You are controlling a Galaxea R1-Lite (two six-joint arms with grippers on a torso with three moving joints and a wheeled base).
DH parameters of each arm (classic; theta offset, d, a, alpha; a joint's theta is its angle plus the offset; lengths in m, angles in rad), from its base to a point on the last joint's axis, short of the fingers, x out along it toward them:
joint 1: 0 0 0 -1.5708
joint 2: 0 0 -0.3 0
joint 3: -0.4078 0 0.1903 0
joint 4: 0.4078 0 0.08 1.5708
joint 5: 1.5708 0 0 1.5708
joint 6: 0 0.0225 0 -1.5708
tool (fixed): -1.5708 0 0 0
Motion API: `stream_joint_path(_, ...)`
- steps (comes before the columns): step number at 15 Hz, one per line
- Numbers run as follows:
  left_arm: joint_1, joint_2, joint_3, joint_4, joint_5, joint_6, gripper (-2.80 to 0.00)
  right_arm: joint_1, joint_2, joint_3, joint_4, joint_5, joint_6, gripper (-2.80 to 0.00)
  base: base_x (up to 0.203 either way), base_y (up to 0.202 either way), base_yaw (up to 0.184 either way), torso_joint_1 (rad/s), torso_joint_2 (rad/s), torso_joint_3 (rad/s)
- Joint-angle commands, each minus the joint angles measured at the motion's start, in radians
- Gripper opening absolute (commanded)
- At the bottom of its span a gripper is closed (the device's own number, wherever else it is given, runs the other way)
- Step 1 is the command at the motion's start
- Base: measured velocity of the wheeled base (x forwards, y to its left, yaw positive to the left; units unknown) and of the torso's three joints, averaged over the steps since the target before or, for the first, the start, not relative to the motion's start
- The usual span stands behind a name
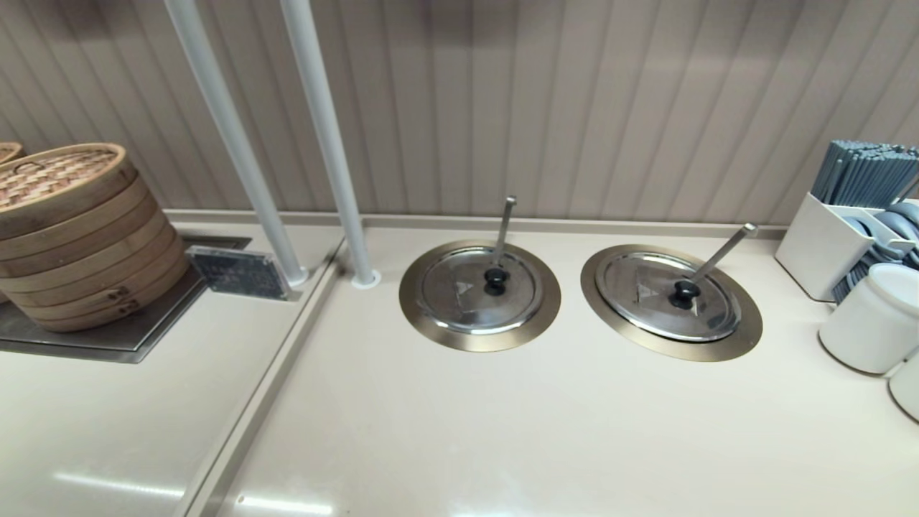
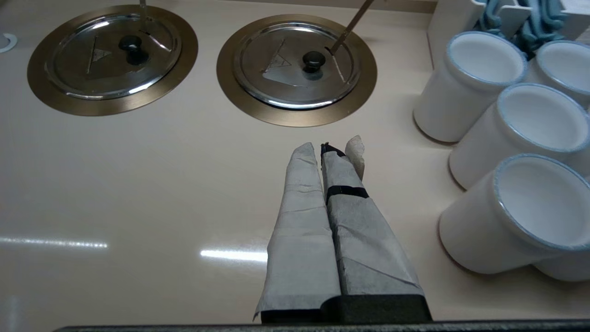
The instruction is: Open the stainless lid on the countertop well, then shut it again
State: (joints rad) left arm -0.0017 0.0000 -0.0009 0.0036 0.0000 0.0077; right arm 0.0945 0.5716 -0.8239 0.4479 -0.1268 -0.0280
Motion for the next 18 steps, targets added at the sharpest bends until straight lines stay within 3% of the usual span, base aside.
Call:
stream_joint_path(1, 0.0, 0.0, 0.0, 0.0, 0.0, 0.0, -2.8, -0.033, -0.276, -0.013, 0.112, 0.003, -0.033, -2.8, 0.0, 0.0, 0.0, 0.0, 0.0, 0.0)
stream_joint_path(3, 0.0, 0.0, 0.0, 0.001, 0.0, 0.0, -2.8, -0.062, -0.418, 0.063, 0.152, 0.025, -0.066, -2.8, 0.0, 0.0, 0.0, 0.0, 0.0, 0.0)
stream_joint_path(5, 0.0, 0.0, -0.001, 0.0, 0.0, 0.0, -2.8, -0.079, -0.543, 0.223, 0.164, 0.061, -0.072, -2.8, 0.0, 0.0, 0.0, 0.0, 0.0, 0.0)
stream_joint_path(7, 0.0, 0.0, 0.001, 0.0, 0.0, 0.0, -2.8, -0.087, -0.566, 0.397, 0.108, 0.098, -0.02, -2.8, 0.0, 0.0, 0.0, 0.0, 0.0, 0.0)
stream_joint_path(10, 0.0, 0.0, -0.001, 0.0, 0.0, 0.0, -2.8, -0.09, -0.569, 0.737, -0.301, 0.146, -0.081, -2.8, 0.0, 0.0, 0.0, 0.0, 0.0, 0.0)
stream_joint_path(11, 0.0, 0.0, 0.0, 0.0, 0.0, 0.0, -2.8, -0.09, -0.569, 0.807, -0.373, 0.159, -0.108, -2.8, 0.0, 0.0, 0.0, 0.0, 0.0, 0.0)
stream_joint_path(12, 0.0, 0.0, 0.0, -0.001, 0.0, 0.0, -2.8, -0.091, -0.57, 0.838, -0.399, 0.17, -0.131, -2.8, 0.0, 0.0, 0.0, 0.0, 0.0, 0.0)
stream_joint_path(18, 0.0, 0.0, 0.001, 0.001, 0.0, 0.0, -2.8, -0.091, -0.57, 0.821, -0.442, 0.181, -0.094, -2.8, 0.0, 0.0, 0.0, 0.0, 0.0, 0.0)
